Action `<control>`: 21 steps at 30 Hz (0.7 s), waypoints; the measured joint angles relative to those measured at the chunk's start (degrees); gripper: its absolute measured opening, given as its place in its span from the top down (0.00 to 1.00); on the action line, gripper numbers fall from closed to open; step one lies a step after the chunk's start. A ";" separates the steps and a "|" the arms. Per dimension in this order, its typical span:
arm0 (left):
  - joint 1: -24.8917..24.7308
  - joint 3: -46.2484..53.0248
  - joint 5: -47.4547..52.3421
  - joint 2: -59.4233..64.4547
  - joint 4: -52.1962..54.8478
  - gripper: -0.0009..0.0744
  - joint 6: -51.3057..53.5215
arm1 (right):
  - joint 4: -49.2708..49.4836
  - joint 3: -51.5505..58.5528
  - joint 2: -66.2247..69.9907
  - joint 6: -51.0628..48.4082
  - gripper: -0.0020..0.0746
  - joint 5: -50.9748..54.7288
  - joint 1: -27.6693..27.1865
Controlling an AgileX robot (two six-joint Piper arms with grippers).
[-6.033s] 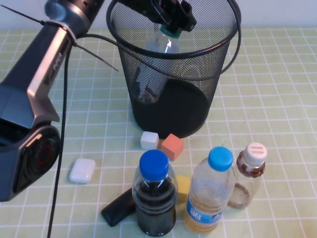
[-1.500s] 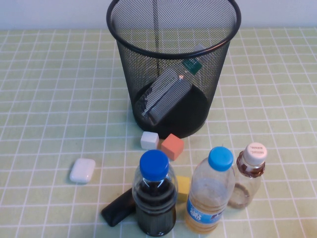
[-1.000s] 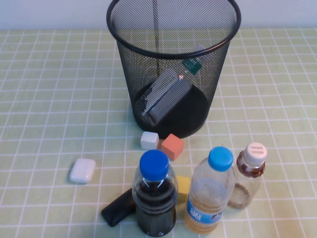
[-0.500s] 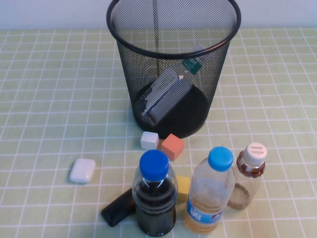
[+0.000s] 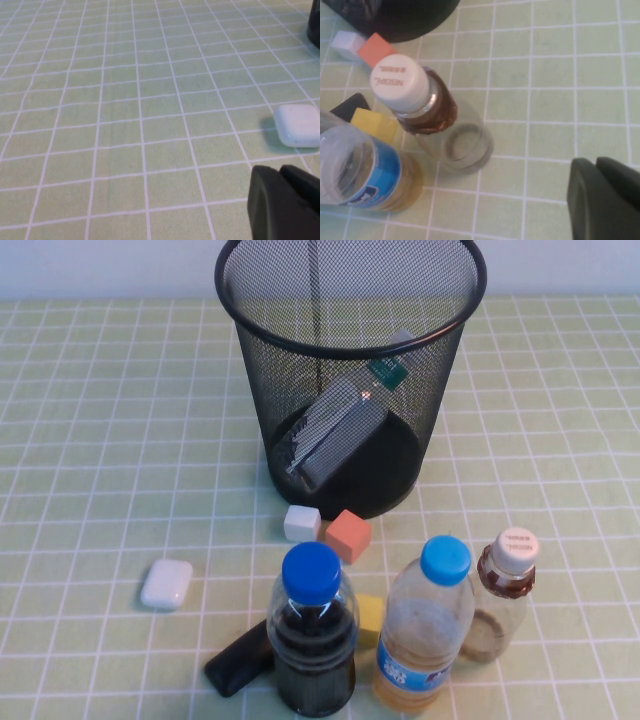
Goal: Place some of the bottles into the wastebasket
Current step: Pick up a bottle from the table with right arm
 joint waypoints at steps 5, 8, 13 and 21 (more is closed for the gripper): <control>0.00 0.00 0.00 0.00 0.09 0.99 0.00 | 5.34 -0.13 4.41 -8.47 0.99 -2.88 2.77; 0.00 0.00 0.00 0.00 0.09 0.99 0.00 | 3.74 -0.22 6.75 -9.44 0.99 -7.39 8.68; 0.00 0.00 0.00 0.00 0.09 0.99 0.00 | -2.80 -0.22 9.32 -6.02 0.99 -16.77 22.82; 0.00 0.00 0.00 0.00 0.09 0.99 0.00 | -7.16 5.99 3.63 -3.58 0.88 -33.93 38.36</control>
